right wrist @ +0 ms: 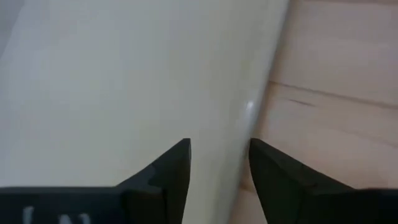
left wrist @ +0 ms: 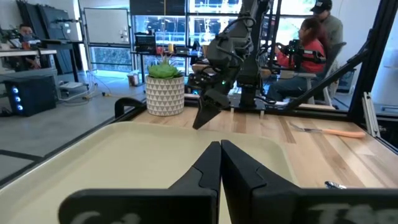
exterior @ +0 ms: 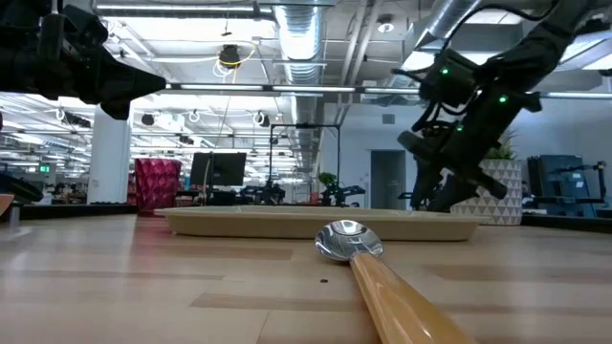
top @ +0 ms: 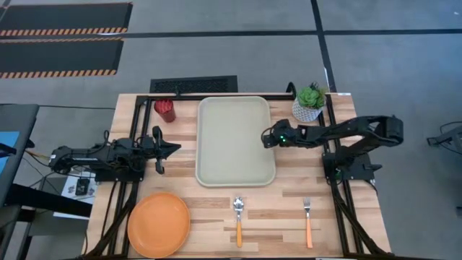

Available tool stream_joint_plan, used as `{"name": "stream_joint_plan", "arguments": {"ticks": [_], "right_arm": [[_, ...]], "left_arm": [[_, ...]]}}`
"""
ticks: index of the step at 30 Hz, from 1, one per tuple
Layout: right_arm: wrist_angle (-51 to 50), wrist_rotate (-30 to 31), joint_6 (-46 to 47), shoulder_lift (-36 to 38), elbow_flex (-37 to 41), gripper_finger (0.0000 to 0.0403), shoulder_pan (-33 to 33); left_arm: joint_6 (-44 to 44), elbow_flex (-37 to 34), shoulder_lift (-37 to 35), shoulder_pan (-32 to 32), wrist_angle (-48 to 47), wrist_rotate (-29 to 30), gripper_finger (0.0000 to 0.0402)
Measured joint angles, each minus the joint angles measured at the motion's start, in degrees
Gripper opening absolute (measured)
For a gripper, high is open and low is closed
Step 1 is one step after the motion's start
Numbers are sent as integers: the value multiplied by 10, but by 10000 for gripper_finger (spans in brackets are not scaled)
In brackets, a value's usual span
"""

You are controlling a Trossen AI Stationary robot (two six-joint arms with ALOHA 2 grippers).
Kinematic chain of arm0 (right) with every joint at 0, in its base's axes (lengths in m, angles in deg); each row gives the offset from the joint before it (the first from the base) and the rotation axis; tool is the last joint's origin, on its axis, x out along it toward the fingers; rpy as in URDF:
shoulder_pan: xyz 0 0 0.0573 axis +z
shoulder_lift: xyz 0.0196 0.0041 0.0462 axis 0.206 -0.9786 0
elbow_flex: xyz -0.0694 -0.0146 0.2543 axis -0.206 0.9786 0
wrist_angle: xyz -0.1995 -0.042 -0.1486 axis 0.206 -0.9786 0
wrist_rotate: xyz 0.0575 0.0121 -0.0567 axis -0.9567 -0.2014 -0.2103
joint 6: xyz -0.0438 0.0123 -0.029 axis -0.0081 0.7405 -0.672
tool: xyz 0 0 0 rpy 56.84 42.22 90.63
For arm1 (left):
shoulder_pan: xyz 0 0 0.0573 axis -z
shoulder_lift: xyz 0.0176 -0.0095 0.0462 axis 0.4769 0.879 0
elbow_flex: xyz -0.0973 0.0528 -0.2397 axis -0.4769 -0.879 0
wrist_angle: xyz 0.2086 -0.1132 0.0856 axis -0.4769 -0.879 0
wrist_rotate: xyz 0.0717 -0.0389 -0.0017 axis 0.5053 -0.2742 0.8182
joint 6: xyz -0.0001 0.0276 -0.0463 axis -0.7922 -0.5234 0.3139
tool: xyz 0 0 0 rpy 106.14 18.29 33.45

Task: Pick and place plate/cup/fork/spoon on tray
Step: Prepare the light brown serving tray

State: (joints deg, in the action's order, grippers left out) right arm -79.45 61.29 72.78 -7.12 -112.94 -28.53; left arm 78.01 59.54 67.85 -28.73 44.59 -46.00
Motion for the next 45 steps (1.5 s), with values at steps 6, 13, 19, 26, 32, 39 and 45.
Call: {"name": "stream_joint_plan", "arguments": {"ticks": [6, 13, 19, 26, 32, 39, 45], "right_arm": [[-19, 10, 0, -54, -43, 165, -1], [-47, 20, -9, -110, -82, 119, -1], [-43, 29, -4, -124, -95, 75, -1], [-44, 42, -9, -114, -94, 66, -8], [-44, 60, -11, -114, -94, 65, -12], [-49, 66, -26, -114, -101, 64, -19], [-86, 82, -74, -114, -148, 64, -31]], "left_arm": [[0, 0, 0, 0, 0, 0, 0], [0, 0, 0, 0, 0, 0, 0], [0, 0, 0, 0, 0, 0, 0], [0, 0, 0, 0, 0, 0, 0], [0, 0, 0, 0, 0, 0, 0], [0, 0, 0, 0, 0, 0, 0], [0, 0, 0, 0, 0, 0, 0]]}}
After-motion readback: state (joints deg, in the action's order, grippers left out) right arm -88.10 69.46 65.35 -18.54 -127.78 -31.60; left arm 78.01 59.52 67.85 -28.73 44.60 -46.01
